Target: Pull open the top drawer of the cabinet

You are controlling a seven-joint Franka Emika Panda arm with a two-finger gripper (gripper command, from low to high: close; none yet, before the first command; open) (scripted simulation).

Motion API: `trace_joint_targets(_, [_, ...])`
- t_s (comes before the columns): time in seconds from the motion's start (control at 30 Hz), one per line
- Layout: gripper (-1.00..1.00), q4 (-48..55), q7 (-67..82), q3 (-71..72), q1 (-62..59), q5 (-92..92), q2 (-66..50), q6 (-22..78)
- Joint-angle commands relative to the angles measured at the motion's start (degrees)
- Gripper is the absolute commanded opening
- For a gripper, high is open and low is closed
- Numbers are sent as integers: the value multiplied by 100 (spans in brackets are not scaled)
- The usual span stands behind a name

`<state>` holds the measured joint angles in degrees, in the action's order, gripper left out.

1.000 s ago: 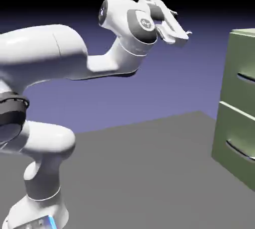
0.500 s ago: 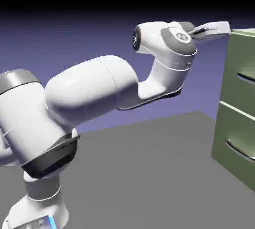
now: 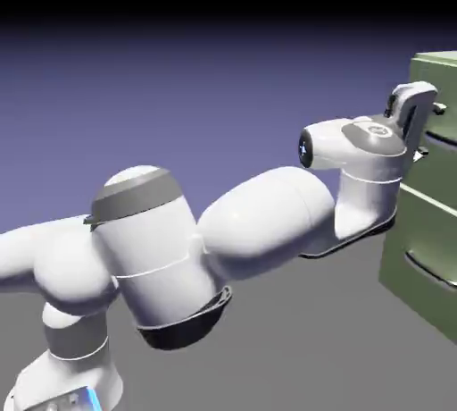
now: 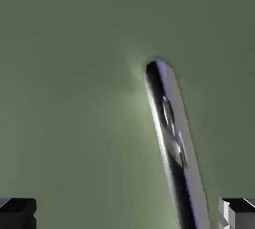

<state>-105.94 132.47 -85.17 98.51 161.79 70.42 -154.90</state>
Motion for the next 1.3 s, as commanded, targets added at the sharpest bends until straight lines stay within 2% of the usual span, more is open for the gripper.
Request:
trace_joint_targets(0.0, [0,8,26,-12,14,24,6,3])
trace_joint_targets(0.23, [0,1229,269,-354,964,-68,87,-312])
trace_joint_targets(0.27, [-100,1229,269,-354,964,-68,87,-312])
trace_joint_targets(0.77, [-100,-1677,179,587,-1385,-95,281,375])
trace_joint_targets(1.13, [-100,-3753,151,1399,-3590,-420,554,318])
trace_joint_targets(1.17, [100,-3753,151,1399,-3590,-420,554,318])
trace_joint_targets(1.27, [100,-4057,176,1541,-4005,-520,633,212])
